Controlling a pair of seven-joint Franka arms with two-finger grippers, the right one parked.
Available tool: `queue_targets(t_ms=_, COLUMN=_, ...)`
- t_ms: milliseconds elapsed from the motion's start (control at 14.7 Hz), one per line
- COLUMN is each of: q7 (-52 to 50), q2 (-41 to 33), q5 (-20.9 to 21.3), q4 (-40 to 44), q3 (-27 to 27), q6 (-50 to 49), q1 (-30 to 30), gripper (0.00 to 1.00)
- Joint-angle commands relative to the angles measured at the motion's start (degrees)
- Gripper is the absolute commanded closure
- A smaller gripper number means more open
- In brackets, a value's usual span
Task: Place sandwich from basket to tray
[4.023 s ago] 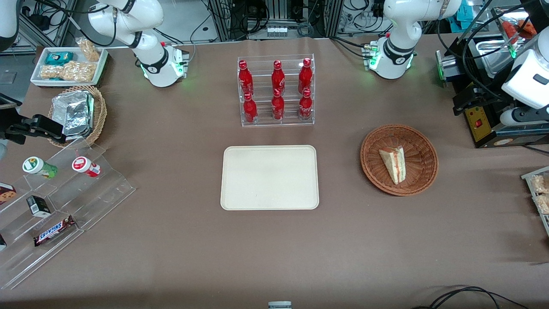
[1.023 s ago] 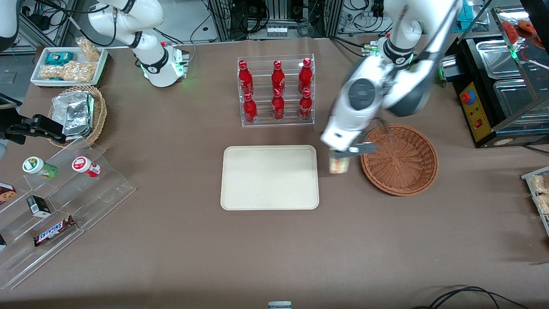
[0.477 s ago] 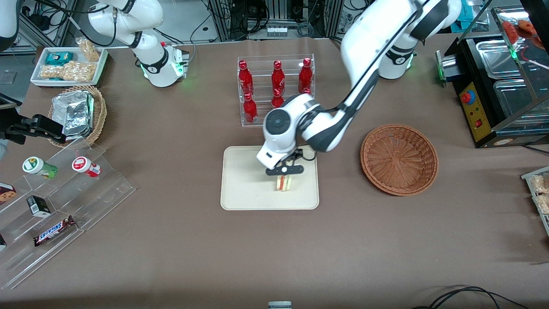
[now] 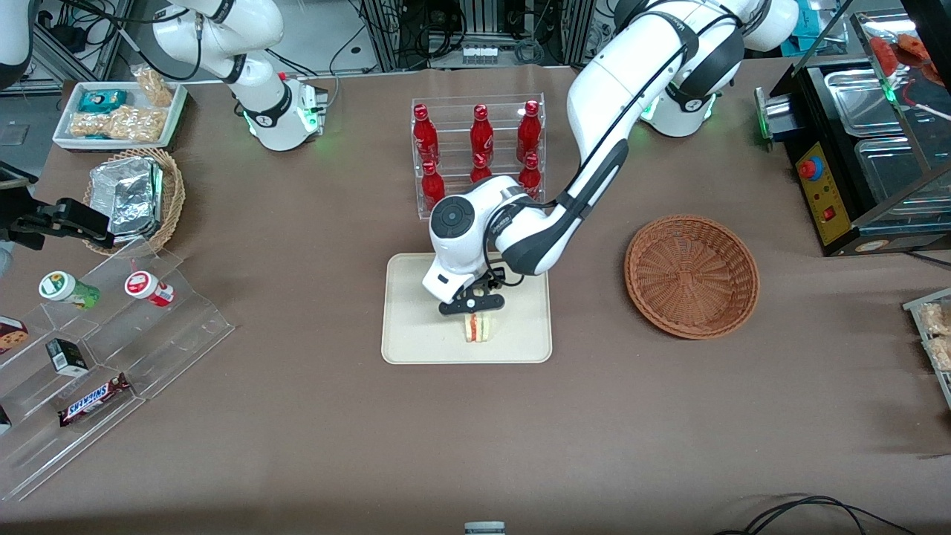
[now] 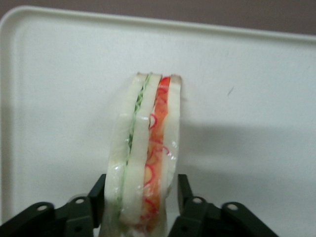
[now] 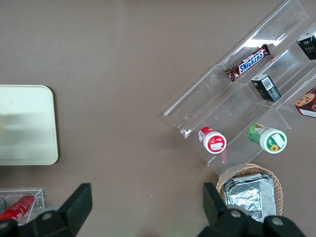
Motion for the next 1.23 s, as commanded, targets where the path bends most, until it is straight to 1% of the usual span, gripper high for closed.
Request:
queue_targets(t_ms=0, q7=-0.65, q2=-5.50, q5=0.36, q4=1.03, q3=2.47, q6=-5.31, q1=0.62, gripper=0.00)
queue_targets(t_ms=136, q7=0.23, q2=-13.40, q5=-1.48, q4=-1.24, q3=2.48, q6=-11.99, q1=6.13, gripper=0.00)
queue_targets(t_ms=205, q7=2.85, q2=-17.79, q5=-3.32, q4=-3.87, q3=2.22, q6=-13.50, q1=8.69, gripper=0.00)
queue_targets(t_ms=341, q7=12.32, q2=-25.44, q5=-8.67, q4=-8.79, q3=2.30, q6=-16.66, q1=13.96, gripper=0.00)
queue_targets(t_ms=409, q7=16.80, q2=-27.65, q5=-10.27, q4=-9.16, q3=2.30, q6=-19.64, q1=17.29, gripper=0.00)
queue_targets(t_ms=545, q7=24.46, q2=-31.43, q5=-10.72, q4=-8.99, q3=2.39, q6=-28.58, q1=22.92, gripper=0.00)
queue_targets(t_ms=750, q7=34.83, q2=-35.75, q5=-10.90, q4=-8.90, q3=2.39, q6=-34.50, q1=31.89, gripper=0.00)
queue_targets(t_ms=955, q7=41.09, q2=-38.91, q5=-10.81, q4=-8.99, q3=2.48, q6=-38.91, q1=38.05, gripper=0.00)
queue_targets(t_ms=1159, q7=42.78, q2=-42.87, q5=-10.72, q4=-9.43, q3=2.65, q6=-42.60, q1=40.44, gripper=0.00)
